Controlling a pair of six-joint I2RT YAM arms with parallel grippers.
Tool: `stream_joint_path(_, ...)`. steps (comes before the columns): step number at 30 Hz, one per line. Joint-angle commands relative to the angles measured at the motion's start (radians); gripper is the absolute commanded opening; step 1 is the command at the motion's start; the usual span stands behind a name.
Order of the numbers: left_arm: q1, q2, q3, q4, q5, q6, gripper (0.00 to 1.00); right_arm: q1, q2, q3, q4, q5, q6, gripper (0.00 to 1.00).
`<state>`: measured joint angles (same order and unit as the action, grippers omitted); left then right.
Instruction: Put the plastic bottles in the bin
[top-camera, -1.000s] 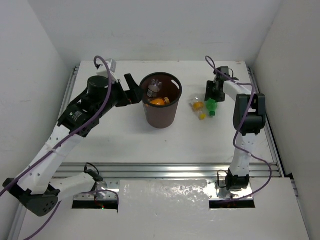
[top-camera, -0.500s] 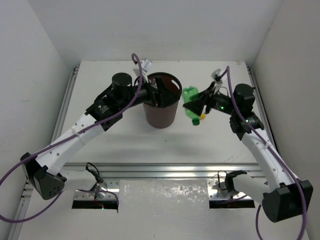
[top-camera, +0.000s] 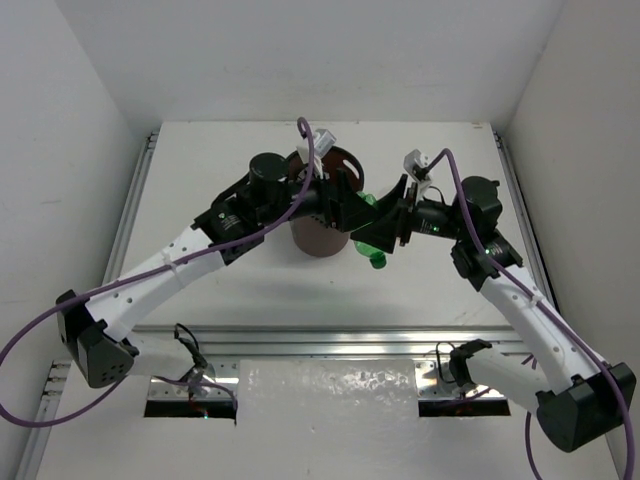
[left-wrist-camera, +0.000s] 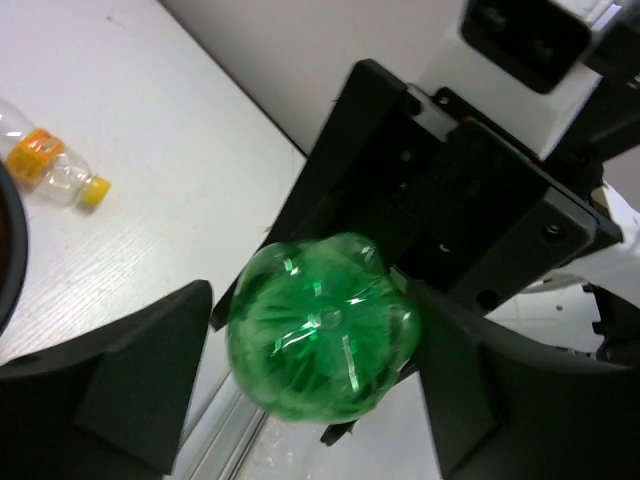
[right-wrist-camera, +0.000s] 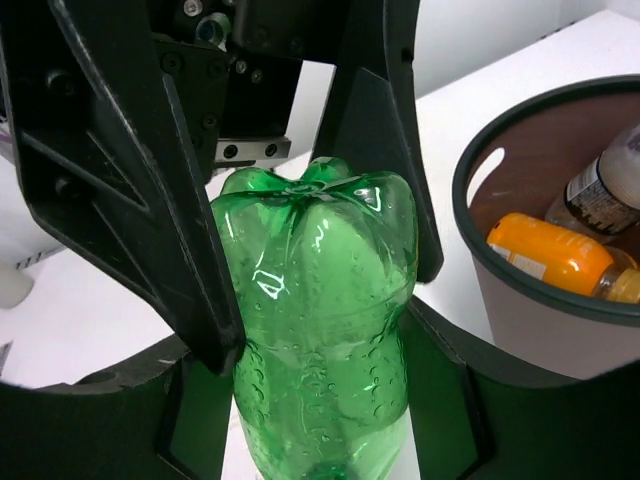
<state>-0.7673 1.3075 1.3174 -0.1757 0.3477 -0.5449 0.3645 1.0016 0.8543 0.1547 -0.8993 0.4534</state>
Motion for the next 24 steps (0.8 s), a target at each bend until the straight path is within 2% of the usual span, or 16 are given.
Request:
stream_joint_path(1, -0.032, 0.009, 0.022, 0.05, 0.069, 0.039, 0.72, 0.011, 0.005, 0.054, 0.077, -0.021, 0.019, 0.34)
stream_joint_path(2, -0.033, 0.015, 0.026, 0.061, 0.086, 0.036, 0.42, 0.014, 0.011, 0.055, 0.092, -0.027, 0.028, 0.35)
stream_joint_path(3, -0.033, 0.018, 0.031, 0.059, 0.08, 0.034, 0.23, 0.013, 0.012, 0.057, 0.1, -0.027, 0.031, 0.35)
stream_joint_path(5, -0.033, 0.024, 0.06, 0.021, 0.021, 0.034, 0.11, 0.014, 0.006, 0.054, 0.094, -0.024, 0.016, 0.47)
stream_joint_path(6, -0.032, 0.024, 0.072, -0.007, -0.09, 0.034, 0.02, 0.013, -0.001, 0.054, 0.042, -0.003, 0.002, 0.61)
stream_joint_path(7, -0.032, 0.024, 0.091, -0.037, -0.166, 0.033, 0.01, 0.013, -0.011, 0.052, 0.008, 0.078, -0.005, 0.82)
stream_joint_path(8, -0.03, 0.03, 0.141, -0.126, -0.261, 0.031, 0.0, 0.013, -0.035, 0.052, -0.092, 0.145, -0.034, 0.99)
stream_joint_path(9, -0.03, 0.035, 0.17, -0.175, -0.458, 0.023, 0.0, 0.013, -0.046, 0.055, -0.146, 0.227, -0.051, 0.99)
stream_joint_path(10, -0.026, 0.048, 0.199, -0.212, -0.534, 0.02, 0.0, 0.013, -0.053, 0.071, -0.211, 0.388, -0.062, 0.99)
stream_joint_path(12, 0.025, 0.064, 0.267, -0.287, -0.645, 0.004, 0.0, 0.011, -0.07, 0.081, -0.357, 0.523, -0.085, 0.99)
stream_joint_path(16, 0.17, 0.117, 0.342, -0.327, -0.636, -0.007, 0.0, 0.005, -0.083, 0.097, -0.492, 0.755, -0.102, 0.99)
stream_joint_path(17, 0.189, 0.125, 0.35, -0.327, -0.625, -0.007, 0.0, 0.005, -0.077, 0.106, -0.545, 0.875, -0.093, 0.99)
stream_joint_path(22, 0.232, 0.168, 0.394, -0.326, -0.647, -0.003, 0.0, -0.018, 0.021, 0.15, -0.603, 1.022, -0.099, 0.99)
stream_joint_path(24, 0.232, 0.183, 0.398, -0.321, -0.647, 0.003, 0.1, -0.042, 0.058, 0.152, -0.587, 1.033, -0.101, 0.99)
